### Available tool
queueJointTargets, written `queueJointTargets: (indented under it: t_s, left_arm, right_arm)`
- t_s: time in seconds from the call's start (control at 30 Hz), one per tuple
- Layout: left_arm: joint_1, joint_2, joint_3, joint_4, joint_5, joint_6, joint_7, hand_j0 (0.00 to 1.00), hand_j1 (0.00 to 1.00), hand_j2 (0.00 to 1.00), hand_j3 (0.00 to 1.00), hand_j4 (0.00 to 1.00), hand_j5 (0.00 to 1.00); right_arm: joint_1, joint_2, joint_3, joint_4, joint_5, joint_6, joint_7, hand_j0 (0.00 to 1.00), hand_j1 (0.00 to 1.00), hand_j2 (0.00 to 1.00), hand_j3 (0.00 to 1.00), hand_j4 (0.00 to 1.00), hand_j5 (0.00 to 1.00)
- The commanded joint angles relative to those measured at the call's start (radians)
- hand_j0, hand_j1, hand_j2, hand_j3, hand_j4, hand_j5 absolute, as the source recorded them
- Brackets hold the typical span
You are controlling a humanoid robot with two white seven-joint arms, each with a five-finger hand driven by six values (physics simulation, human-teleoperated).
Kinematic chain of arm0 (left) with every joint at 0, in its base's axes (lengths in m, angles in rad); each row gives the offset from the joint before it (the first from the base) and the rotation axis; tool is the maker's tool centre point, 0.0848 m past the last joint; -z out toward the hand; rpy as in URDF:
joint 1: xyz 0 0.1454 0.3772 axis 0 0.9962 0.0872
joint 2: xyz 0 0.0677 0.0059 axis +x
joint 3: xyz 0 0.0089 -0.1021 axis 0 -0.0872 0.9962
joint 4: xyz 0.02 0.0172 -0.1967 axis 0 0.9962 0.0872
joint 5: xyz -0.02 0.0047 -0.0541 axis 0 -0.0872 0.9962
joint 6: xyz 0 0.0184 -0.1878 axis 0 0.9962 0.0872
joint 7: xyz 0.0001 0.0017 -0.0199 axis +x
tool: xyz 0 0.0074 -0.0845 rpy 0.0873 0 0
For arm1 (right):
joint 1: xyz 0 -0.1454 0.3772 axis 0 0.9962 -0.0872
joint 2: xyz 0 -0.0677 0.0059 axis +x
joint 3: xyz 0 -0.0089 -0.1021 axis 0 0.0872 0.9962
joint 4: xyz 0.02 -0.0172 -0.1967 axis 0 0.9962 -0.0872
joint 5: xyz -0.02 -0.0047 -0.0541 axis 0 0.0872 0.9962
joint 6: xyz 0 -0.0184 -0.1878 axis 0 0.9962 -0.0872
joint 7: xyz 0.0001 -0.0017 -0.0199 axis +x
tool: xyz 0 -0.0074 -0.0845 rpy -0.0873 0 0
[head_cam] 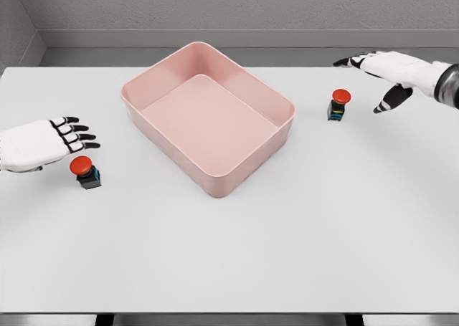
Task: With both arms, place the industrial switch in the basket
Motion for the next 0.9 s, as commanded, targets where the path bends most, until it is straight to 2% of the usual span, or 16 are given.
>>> queueJointTargets:
  t_s: [0.0, 0.23, 0.27, 0.53, 0.67, 0.7, 0.8, 0.83, 0.87]
  left_arm:
    - [0.0, -0.006, -0.003, -0.017, 0.009, 0.0, -0.005, 1.0, 1.0, 1.0, 1.0, 1.0, 1.0]
    - [0.0, -0.07, -0.005, -0.028, 0.009, 0.0, -0.005, 1.0, 1.0, 1.0, 1.0, 1.0, 1.0]
    - [0.018, -0.079, -0.003, -0.046, 0.006, 0.0, -0.007, 1.0, 1.0, 1.0, 1.0, 1.0, 1.0]
    - [0.032, -0.076, -0.005, -0.07, 0.006, 0.0, -0.028, 1.0, 1.0, 1.0, 1.0, 1.0, 1.0]
    - [0.032, -0.078, -0.02, -0.087, 0.007, 0.0, -0.028, 1.0, 1.0, 1.0, 1.0, 1.0, 1.0]
    - [0.032, -0.078, -0.02, -0.089, 0.007, 0.0, -0.028, 1.0, 1.0, 1.0, 1.0, 1.0, 1.0]
    - [0.032, -0.075, -0.019, -0.097, 0.007, 0.0, -0.056, 1.0, 1.0, 1.0, 1.0, 1.0, 1.0]
    - [0.032, -0.072, -0.019, -0.098, 0.007, 0.0, -0.056, 0.97, 0.97, 0.97, 0.97, 0.97, 0.97]
    - [0.032, -0.068, -0.019, -0.1, 0.006, 0.0, -0.058, 0.81, 0.81, 0.81, 0.81, 0.81, 0.81]
  right_arm:
    - [0.0, 0.057, 0.047, 0.064, 0.039, 0.02, 0.007, 1.0, 1.0, 1.0, 1.0, 1.0, 1.0]
    - [-0.038, 0.09, 0.054, 0.09, 0.062, 0.021, 0.009, 1.0, 1.0, 1.0, 1.0, 1.0, 1.0]
    - [-0.038, 0.092, 0.056, 0.09, 0.062, 0.021, 0.009, 1.0, 1.0, 1.0, 1.0, 1.0, 1.0]
    - [-0.041, 0.092, 0.054, 0.094, 0.062, 0.02, 0.007, 1.0, 1.0, 1.0, 1.0, 1.0, 1.0]
    - [-0.043, 0.093, 0.054, 0.17, 0.062, 0.021, 0.021, 1.0, 1.0, 1.0, 1.0, 1.0, 1.0]
    - [-0.051, 0.093, 0.054, 0.174, 0.062, 0.021, 0.048, 1.0, 1.0, 1.0, 1.0, 1.0, 1.0]
    - [-0.051, 0.093, 0.054, 0.185, 0.062, 0.021, 0.048, 1.0, 1.0, 1.0, 1.0, 1.0, 1.0]
    - [-0.052, 0.093, 0.054, 0.183, 0.062, 0.021, 0.048, 1.0, 1.0, 1.0, 1.0, 1.0, 1.0]
    - [-0.06, 0.104, 0.054, 0.183, 0.062, 0.021, 0.048, 1.0, 1.0, 1.0, 1.0, 1.0, 1.0]
